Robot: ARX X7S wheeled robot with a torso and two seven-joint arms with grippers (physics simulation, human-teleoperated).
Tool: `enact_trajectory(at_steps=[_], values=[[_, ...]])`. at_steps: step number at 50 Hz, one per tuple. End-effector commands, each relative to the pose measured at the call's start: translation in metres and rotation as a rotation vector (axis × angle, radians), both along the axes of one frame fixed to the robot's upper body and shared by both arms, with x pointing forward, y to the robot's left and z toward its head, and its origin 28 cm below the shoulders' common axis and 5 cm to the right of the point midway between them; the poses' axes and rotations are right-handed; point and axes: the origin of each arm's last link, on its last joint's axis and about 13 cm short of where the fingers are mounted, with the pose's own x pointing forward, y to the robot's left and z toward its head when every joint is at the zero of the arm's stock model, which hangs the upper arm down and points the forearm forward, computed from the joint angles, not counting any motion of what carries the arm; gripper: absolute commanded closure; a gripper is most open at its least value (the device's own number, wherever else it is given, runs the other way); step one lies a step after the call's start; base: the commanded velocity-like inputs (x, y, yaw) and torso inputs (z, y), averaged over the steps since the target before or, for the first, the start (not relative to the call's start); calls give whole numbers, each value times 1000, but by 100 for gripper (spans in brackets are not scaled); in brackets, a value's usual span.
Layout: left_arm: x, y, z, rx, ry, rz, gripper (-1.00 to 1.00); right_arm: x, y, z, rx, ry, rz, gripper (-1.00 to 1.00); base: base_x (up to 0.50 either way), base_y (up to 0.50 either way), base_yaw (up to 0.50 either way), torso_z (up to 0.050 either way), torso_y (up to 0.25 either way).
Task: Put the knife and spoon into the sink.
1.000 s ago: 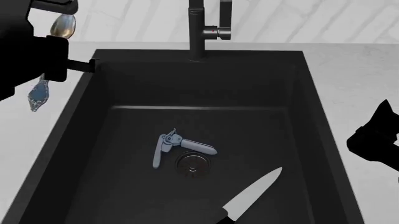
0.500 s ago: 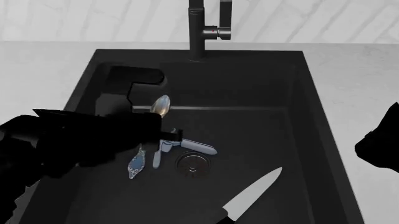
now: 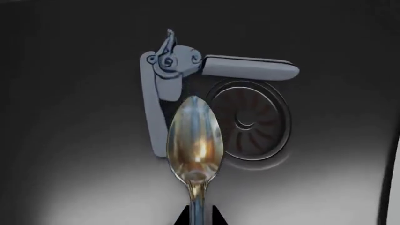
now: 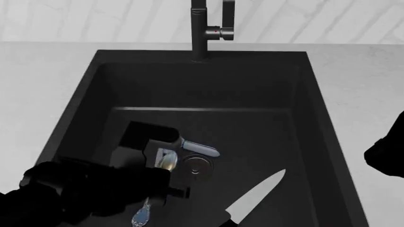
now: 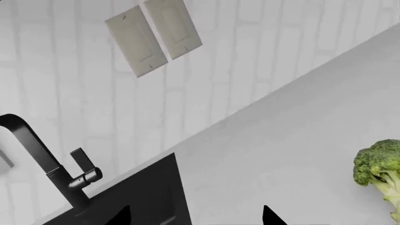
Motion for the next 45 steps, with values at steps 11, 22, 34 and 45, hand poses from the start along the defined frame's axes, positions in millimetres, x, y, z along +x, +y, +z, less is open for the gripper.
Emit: enact_trajectory(at_steps=[11,22,34,45], values=[[6,-11,16,-15,-91,-85,-100,-1,-1,-1,8,-15,-14,-100,0,0,0,0,0],[23,-17,92,53,-315,-85,-100,0,-1,1,5,-17,-14,-100,0,0,0,0,0],[-75,27,152,83,-623,-76,-100,1,0,1,4,-15,-7,-100,0,0,0,0,0],[-162,93,165,125,-760,109,-100,0,-1,3,2,-17,-10,-100,0,0,0,0,0]])
